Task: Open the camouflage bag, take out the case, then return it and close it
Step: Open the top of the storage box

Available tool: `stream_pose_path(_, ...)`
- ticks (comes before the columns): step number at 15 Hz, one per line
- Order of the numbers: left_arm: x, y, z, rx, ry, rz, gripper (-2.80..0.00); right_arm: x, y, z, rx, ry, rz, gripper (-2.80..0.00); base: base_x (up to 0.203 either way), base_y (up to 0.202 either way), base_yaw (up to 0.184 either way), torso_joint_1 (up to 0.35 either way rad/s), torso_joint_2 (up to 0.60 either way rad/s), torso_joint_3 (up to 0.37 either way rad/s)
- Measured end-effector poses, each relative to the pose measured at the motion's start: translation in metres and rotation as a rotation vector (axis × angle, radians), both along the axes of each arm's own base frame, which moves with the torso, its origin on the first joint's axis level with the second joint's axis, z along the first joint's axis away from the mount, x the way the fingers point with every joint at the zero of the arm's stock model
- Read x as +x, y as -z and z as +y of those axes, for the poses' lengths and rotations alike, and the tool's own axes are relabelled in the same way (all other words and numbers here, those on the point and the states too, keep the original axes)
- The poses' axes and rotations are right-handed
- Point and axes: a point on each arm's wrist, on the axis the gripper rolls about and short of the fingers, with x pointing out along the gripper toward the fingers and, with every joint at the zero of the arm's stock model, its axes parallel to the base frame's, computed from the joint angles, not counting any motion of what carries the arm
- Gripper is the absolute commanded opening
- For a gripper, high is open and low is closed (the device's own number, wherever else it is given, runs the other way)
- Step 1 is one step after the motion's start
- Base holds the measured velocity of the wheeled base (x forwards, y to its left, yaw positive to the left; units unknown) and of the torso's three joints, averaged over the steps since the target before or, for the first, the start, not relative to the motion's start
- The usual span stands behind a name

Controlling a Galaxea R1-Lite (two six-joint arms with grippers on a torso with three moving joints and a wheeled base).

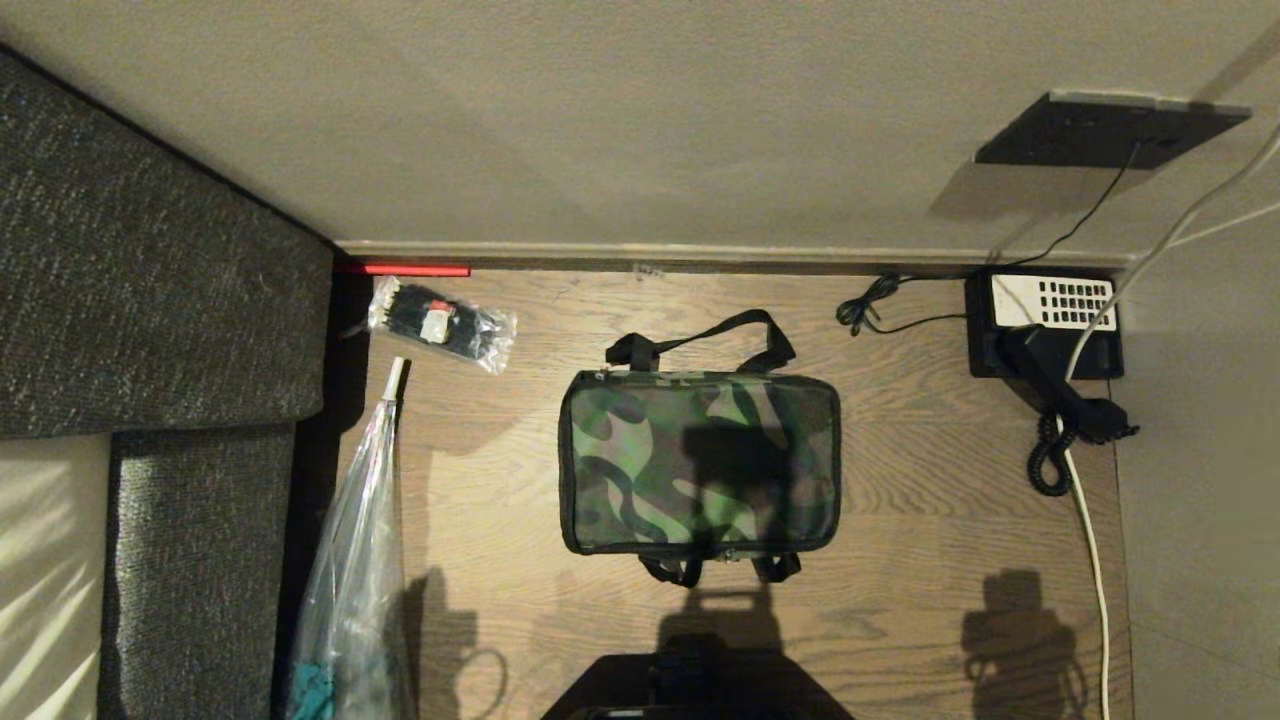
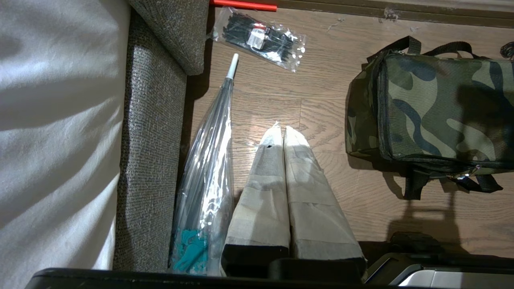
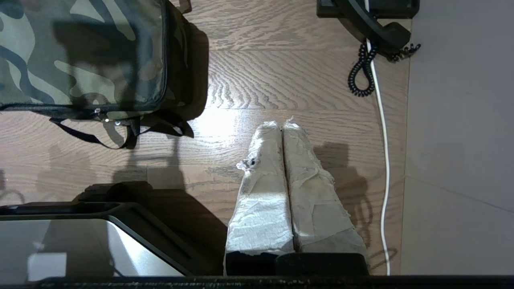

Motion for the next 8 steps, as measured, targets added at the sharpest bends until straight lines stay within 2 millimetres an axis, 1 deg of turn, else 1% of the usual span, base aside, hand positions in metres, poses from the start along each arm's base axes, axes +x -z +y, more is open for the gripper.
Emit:
stream_pose_path(1,0.0000,0.0000,0.0000,0.000,0.000,0.000,-2.80,0.0000,0.0000,0.0000,0.001,0.000,0.000,-2.80,-0.103,0.000,0.006,0.008,0.01,-0.004)
stream_pose_path(2,0.0000,-0.0002,0.0000,0.000,0.000,-0.001,-2.80,0.0000,0.0000,0.0000,0.000,0.000,0.000,-2.80,-0.171,0.000,-0.001,0.000,0.00,-0.005)
stream_pose_path(8,0.0000,0.0001,0.0000,0.000,0.000,0.001,-2.80,0.0000,0.0001,0.0000,0.001,0.000,0.000,-2.80,-0.194,0.000,-0.001,0.003,0.00,0.001)
